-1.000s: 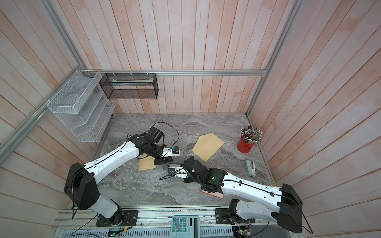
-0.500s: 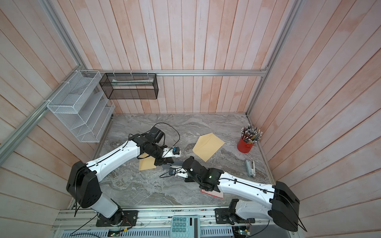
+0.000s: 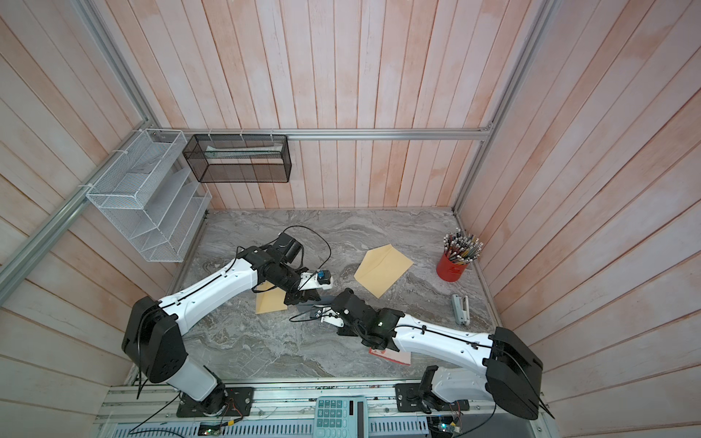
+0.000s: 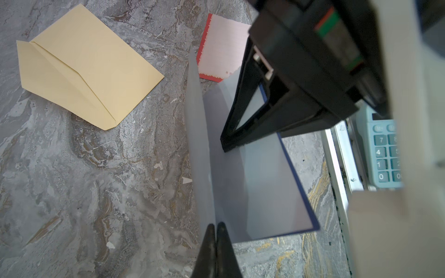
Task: Fold the letter paper in half and place it into the envelope
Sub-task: Place the letter paper in the envelope.
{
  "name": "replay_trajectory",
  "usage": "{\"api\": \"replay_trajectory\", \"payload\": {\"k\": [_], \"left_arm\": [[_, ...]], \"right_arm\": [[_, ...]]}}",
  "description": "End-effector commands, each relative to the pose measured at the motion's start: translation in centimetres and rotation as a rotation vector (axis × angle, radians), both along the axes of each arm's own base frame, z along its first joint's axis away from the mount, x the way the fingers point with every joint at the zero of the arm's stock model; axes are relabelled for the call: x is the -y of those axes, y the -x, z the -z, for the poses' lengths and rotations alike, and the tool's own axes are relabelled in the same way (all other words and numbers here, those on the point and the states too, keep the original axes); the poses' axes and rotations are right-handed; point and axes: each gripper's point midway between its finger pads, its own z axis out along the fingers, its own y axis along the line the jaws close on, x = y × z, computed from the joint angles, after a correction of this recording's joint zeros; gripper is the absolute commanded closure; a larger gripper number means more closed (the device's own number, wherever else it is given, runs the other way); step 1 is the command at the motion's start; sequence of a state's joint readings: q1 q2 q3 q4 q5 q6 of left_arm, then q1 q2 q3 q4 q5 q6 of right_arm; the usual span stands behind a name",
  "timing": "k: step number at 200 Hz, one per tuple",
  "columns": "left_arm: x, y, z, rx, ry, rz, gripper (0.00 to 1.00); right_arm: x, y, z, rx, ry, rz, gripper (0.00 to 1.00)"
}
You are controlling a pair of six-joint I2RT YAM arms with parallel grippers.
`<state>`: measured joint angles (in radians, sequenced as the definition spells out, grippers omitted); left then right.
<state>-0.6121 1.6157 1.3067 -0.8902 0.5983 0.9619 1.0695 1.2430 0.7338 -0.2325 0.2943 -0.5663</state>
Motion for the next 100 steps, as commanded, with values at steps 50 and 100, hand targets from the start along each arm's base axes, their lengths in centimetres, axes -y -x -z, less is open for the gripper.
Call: {"api": "replay_trajectory", "payload": {"k": [50, 100], "left_arm": [[0.6, 0.5, -0.3, -0.009, 0.042, 0.033, 1.0], [0.7, 0.5, 0.0, -0.019, 0.038, 0.035, 1.0]], "right_arm": [[-0.2, -0.6, -0.3, -0.063, -0.078, 0.097, 0.84], [-0.1, -0.4, -2.3, -0.054, -0.17, 0.102, 0.68]]}}
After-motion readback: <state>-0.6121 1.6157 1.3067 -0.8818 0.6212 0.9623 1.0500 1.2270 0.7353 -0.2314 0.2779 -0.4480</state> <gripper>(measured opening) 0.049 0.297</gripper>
